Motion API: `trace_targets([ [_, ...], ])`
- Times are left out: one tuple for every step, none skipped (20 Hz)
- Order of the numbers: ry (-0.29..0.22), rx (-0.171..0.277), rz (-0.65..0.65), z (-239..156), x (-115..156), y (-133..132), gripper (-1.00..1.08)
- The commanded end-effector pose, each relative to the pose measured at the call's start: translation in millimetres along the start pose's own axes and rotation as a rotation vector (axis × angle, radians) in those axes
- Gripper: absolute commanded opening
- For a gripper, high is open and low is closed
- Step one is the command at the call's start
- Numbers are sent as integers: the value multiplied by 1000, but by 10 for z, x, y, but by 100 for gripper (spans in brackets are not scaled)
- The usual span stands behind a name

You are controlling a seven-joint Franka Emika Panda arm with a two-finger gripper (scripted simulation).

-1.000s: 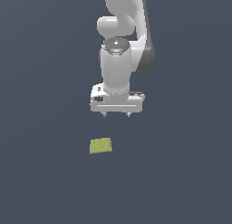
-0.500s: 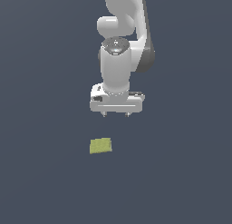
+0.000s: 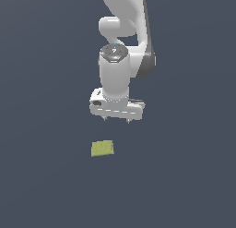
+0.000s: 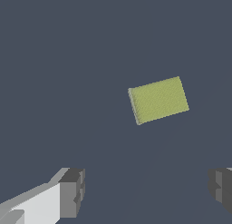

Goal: Pick up the object and move it to a goal position.

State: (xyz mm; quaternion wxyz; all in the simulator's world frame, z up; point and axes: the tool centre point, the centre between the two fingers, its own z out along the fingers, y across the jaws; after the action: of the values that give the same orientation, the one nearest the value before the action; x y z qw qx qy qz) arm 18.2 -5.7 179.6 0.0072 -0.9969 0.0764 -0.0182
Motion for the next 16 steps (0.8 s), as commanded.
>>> trace_targets([
  [-3, 1, 54, 48, 34, 25, 100],
  [-4, 2, 79, 70, 49, 37, 100],
  [-5, 2, 106, 93, 66, 49, 100],
  [-7, 3, 134, 118, 83, 62, 100],
  [-8, 3, 164, 144, 101, 76, 100],
  [-9, 3, 195, 172, 120, 91, 100],
  [-11, 4, 227, 200, 139, 106, 100],
  [-12, 4, 258, 228, 157, 121, 100],
  [-13, 4, 290, 257, 176, 137, 100],
  [-15, 4, 321, 285, 194, 152, 100],
  [-16, 3, 353, 314, 212, 167, 100],
  [-17, 3, 384, 343, 230, 183, 100],
  [-18, 3, 415, 372, 247, 199, 100],
  [-19, 2, 447, 401, 265, 214, 100],
  [-20, 1, 478, 430, 282, 230, 100],
  [-21, 1, 509, 459, 298, 246, 100],
])
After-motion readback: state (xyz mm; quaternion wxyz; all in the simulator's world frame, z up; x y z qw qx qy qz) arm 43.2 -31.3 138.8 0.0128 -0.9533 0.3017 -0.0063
